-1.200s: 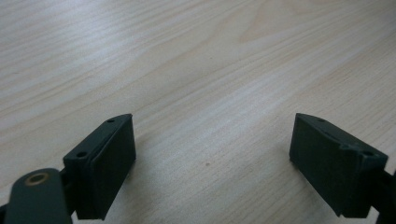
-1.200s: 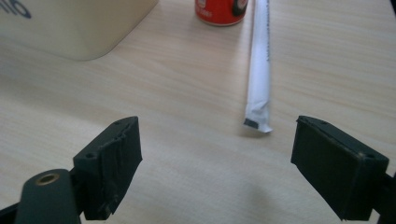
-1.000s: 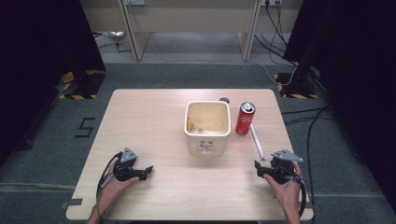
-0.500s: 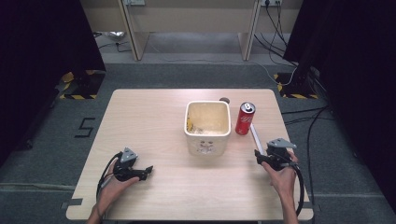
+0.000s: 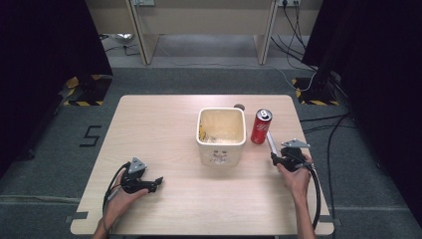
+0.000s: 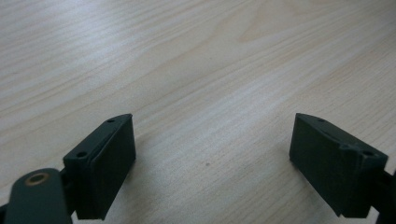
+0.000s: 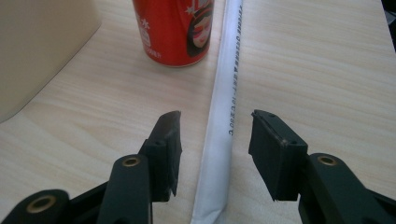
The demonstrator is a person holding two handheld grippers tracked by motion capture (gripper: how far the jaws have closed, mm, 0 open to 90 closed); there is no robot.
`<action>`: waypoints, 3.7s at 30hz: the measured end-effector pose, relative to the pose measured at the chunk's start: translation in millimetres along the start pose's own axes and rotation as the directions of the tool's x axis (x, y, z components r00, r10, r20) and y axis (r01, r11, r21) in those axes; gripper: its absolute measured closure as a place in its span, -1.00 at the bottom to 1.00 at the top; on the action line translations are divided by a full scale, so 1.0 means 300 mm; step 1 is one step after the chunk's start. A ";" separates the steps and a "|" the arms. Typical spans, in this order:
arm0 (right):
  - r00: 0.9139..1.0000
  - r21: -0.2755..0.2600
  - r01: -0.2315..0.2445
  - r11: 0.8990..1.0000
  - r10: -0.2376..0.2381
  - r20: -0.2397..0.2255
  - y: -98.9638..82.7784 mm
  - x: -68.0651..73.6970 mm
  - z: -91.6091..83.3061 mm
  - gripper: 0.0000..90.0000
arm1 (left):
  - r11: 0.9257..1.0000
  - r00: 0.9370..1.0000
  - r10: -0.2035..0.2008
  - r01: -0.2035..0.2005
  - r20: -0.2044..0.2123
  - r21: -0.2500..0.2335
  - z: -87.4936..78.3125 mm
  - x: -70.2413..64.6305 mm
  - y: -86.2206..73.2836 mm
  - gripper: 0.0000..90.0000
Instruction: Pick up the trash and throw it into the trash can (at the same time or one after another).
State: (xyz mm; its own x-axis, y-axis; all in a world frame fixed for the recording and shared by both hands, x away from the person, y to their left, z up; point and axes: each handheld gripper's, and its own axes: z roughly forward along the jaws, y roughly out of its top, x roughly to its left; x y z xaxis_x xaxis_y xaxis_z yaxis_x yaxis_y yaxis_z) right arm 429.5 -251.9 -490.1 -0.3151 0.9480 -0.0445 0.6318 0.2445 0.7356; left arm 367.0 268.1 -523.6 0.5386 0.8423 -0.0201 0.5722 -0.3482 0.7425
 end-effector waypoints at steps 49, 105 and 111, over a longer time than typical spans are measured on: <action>0.997 -0.066 -0.049 0.997 0.052 0.053 -0.003 -0.118 -0.088 0.78 | 1.000 1.000 -0.001 0.001 0.001 0.000 0.000 0.000 0.000 -0.69; 0.936 -0.194 0.207 0.959 -0.252 -0.247 0.250 0.136 -0.433 0.79 | 1.000 1.000 -0.003 0.003 0.000 -0.001 0.000 0.000 0.000 -0.69; 0.918 -0.183 0.239 0.954 -0.283 -0.276 0.251 0.182 -0.424 0.79 | 1.000 1.000 -0.003 0.003 0.000 -0.001 0.000 0.000 0.000 -0.69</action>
State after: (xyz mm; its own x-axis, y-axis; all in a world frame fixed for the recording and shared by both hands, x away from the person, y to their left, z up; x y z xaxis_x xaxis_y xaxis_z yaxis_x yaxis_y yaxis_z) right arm 369.9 -207.7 -351.2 -0.6639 0.7452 -0.0621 0.3976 0.4222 0.8146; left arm 367.0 268.0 -523.6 0.5368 0.8434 -0.0226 0.5733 -0.3450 0.7431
